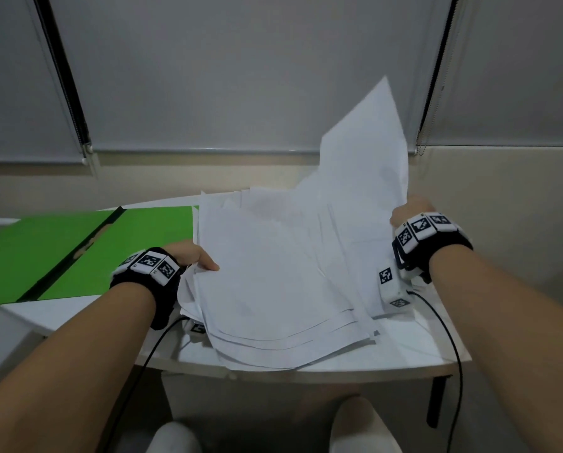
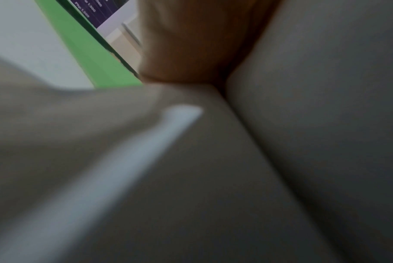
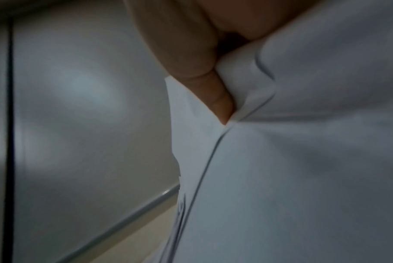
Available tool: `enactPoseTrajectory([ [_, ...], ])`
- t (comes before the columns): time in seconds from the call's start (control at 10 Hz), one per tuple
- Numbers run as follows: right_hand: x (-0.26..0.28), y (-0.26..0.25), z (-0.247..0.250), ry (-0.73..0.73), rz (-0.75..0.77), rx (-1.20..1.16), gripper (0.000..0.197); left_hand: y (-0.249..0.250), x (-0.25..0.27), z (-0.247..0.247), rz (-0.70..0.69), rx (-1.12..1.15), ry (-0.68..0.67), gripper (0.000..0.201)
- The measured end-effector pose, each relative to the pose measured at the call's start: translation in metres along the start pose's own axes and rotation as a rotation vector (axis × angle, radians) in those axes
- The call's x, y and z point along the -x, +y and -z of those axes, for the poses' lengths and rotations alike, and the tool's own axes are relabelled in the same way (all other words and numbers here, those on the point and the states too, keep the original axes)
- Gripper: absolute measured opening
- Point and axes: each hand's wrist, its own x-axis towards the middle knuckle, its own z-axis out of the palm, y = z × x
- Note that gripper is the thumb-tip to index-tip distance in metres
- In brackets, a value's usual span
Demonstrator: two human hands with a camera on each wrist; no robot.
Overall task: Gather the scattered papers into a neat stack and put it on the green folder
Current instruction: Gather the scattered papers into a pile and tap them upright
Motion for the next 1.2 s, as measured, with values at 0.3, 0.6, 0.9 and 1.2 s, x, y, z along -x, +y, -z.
enactPoseTrajectory([
  [0.3,0.018,-0.054,0.052,0.376,0.172,-0.114,0.032,0.005,0.011,-0.015,-0.030,-0.058,0.014,0.062],
  [0.6,0.029,-0.034,0.050,0.050,0.046,0.314,0.014,0.003,0.014,-0.016,-0.053,-0.068,0.041,0.067],
  [0.9,0.025,-0.050,0.064,0.368,0.124,0.090,0.017,0.002,0.012,-0.017,-0.072,-0.077,0.037,0.062],
  [1.2,0.024,-0.097,0.102,0.549,0.159,-0.501,0.024,0.005,0.014,-0.018,-0.062,-0.080,0.012,0.056],
])
